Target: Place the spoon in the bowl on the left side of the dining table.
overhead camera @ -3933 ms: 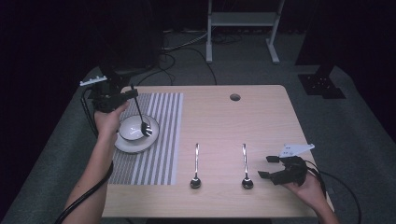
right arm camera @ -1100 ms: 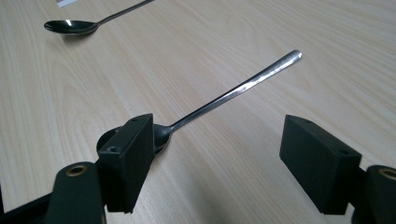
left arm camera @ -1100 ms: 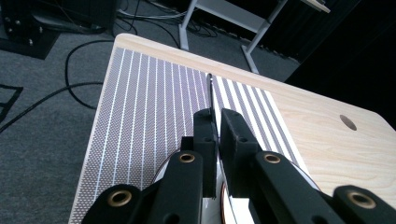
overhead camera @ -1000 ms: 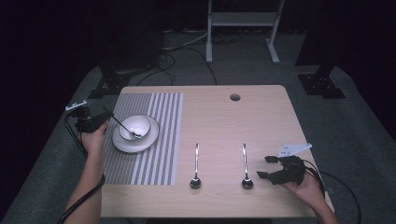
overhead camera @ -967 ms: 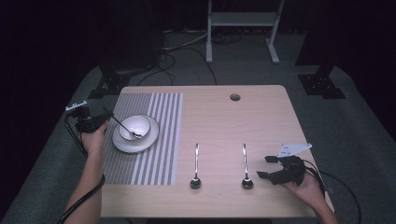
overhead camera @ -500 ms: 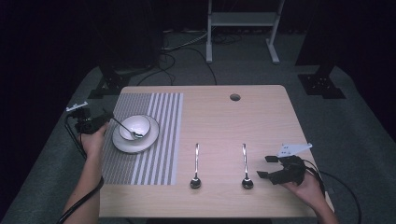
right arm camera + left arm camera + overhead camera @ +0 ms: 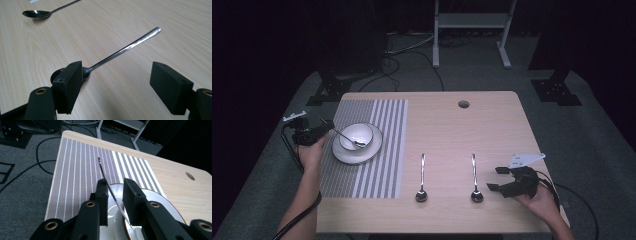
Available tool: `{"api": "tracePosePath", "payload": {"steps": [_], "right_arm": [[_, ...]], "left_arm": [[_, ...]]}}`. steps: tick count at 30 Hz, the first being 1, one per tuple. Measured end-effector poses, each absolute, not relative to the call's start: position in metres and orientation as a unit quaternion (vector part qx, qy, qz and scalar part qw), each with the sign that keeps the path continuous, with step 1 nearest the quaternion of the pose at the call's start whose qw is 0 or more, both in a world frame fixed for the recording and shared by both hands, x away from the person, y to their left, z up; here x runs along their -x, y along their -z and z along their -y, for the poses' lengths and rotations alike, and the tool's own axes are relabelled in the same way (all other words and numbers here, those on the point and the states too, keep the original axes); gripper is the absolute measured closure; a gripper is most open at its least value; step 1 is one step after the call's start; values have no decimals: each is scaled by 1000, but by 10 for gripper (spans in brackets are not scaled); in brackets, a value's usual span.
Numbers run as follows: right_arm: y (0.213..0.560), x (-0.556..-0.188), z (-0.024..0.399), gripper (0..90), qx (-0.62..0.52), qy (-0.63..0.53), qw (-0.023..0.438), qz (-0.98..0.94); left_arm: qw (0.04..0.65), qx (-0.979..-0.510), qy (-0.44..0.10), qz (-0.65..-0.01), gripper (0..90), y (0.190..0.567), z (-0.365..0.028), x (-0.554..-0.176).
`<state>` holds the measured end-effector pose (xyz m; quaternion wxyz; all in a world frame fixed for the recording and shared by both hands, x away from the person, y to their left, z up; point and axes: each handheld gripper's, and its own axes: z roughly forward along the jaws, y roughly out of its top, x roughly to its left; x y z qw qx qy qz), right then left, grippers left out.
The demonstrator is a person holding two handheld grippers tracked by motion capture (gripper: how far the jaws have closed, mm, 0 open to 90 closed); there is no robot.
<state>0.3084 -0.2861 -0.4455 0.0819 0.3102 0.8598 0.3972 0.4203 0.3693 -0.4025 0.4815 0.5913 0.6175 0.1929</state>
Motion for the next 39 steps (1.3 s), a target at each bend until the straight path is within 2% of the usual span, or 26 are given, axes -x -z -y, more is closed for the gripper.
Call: {"api": "tracePosePath", "payload": {"steps": [4,11,14,16,20,39], "right_arm": [[445,-309,286,251,-311,-397,82,-859],[446,-311,287,241,-317,-395,82,-858],[446,-311,288,240,-320,-396,84,-857],[445,-311,288,239,-320,-395,85,-857],[445,-312,288,235,-320,-393,87,-857],[444,-314,291,204,-332,-388,96,-854]], "left_arm": [[479,-594,-192,-617,725,403,-369,-420],[480,-598,-186,-614,625,405,-366,-417],[476,-603,-187,-612,549,404,-365,-414],[475,-604,-186,-612,450,404,-365,-413],[468,-612,-190,-609,372,404,-365,-407],[456,-660,-187,-566,208,408,-356,-365]]}}
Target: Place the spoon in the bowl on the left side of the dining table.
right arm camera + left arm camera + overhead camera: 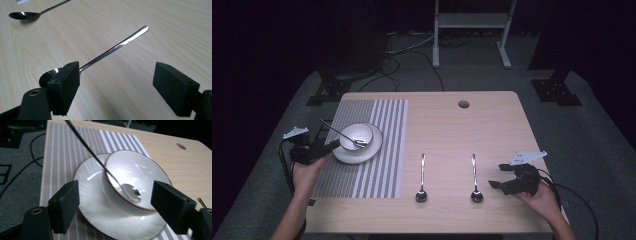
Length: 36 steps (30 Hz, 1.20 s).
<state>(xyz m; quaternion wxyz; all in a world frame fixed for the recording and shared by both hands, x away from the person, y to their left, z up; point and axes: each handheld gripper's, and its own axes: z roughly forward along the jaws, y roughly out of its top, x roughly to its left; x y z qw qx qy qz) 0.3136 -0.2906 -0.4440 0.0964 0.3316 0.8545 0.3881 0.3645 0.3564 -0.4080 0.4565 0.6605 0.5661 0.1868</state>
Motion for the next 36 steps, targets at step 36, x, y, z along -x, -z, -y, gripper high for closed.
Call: {"api": "tracePosePath", "payload": {"steps": [36], "right_arm": [[443,-315,292,180,-336,-383,98,-855]], "left_arm": [[475,-744,-170,-439,89,398,-262,-333]]}}
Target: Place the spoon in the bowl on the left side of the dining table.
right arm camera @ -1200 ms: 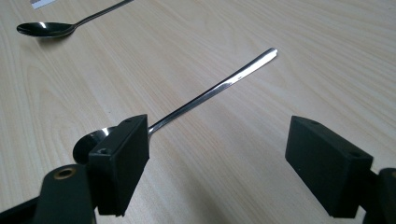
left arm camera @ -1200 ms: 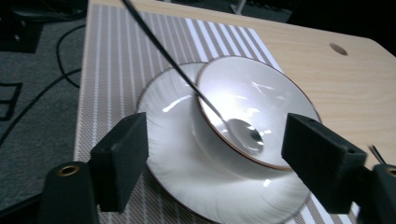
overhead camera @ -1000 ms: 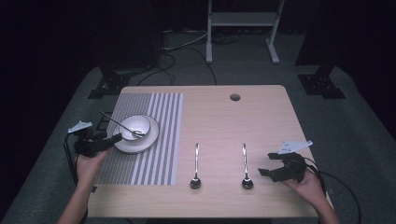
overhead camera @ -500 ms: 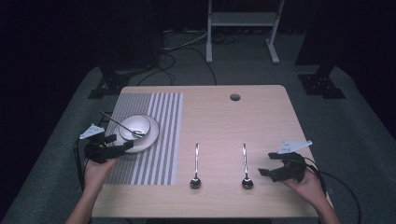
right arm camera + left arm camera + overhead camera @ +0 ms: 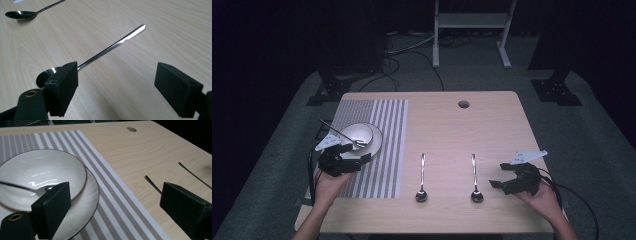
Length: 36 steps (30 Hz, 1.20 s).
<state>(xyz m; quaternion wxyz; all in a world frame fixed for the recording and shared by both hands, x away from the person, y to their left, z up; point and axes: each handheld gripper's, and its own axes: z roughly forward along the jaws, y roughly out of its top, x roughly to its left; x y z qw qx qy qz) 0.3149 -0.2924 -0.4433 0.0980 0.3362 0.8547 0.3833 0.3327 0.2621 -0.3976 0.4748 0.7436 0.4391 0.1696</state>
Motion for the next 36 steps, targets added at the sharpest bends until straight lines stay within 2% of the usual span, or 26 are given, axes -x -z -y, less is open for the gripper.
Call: {"api": "tracePosePath", "payload": {"steps": [18,36], "right_arm": [[446,-315,292,180,-339,-387,97,-852],[448,-313,292,180,-338,-385,98,-853]], "left_arm": [[470,-775,-162,-390,90,396,-216,-333],[481,-795,-108,-353,90,416,-152,-334]]}}
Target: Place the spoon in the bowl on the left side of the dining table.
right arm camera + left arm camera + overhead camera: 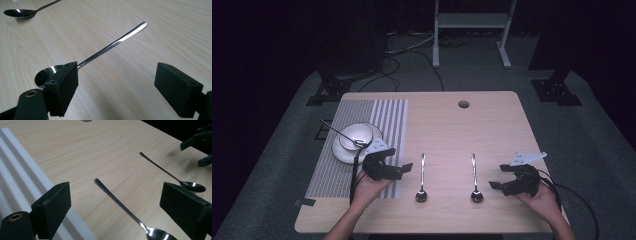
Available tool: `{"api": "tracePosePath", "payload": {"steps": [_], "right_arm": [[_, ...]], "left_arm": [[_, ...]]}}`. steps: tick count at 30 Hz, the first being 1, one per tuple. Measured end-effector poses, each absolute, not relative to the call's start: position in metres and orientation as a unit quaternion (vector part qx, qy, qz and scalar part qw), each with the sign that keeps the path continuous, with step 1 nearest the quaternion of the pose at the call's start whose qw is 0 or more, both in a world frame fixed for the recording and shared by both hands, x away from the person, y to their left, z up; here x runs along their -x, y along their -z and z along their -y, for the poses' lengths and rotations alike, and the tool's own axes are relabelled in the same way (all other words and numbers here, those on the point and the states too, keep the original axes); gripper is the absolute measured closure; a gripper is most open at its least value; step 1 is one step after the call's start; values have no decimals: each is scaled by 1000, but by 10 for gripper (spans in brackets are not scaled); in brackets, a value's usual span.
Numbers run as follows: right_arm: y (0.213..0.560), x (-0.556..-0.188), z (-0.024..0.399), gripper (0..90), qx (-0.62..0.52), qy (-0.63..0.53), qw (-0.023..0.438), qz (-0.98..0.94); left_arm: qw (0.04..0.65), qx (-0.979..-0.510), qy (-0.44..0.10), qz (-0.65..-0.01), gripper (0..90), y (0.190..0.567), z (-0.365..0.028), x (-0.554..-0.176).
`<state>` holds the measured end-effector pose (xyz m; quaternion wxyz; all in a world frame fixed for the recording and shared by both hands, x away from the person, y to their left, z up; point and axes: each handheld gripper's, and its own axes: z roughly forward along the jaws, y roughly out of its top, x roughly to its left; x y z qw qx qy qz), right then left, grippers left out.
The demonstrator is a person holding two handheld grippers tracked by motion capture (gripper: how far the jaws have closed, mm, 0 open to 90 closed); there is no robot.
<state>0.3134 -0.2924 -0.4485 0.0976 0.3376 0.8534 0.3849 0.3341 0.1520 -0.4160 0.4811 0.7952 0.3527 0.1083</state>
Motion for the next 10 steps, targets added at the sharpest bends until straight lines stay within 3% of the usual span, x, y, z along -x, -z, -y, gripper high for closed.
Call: {"api": "tracePosePath", "payload": {"steps": [10], "right_arm": [[450,-310,293,180,-336,-387,99,-853]], "left_arm": [[464,-819,-67,-330,91,441,-118,-324]]}}
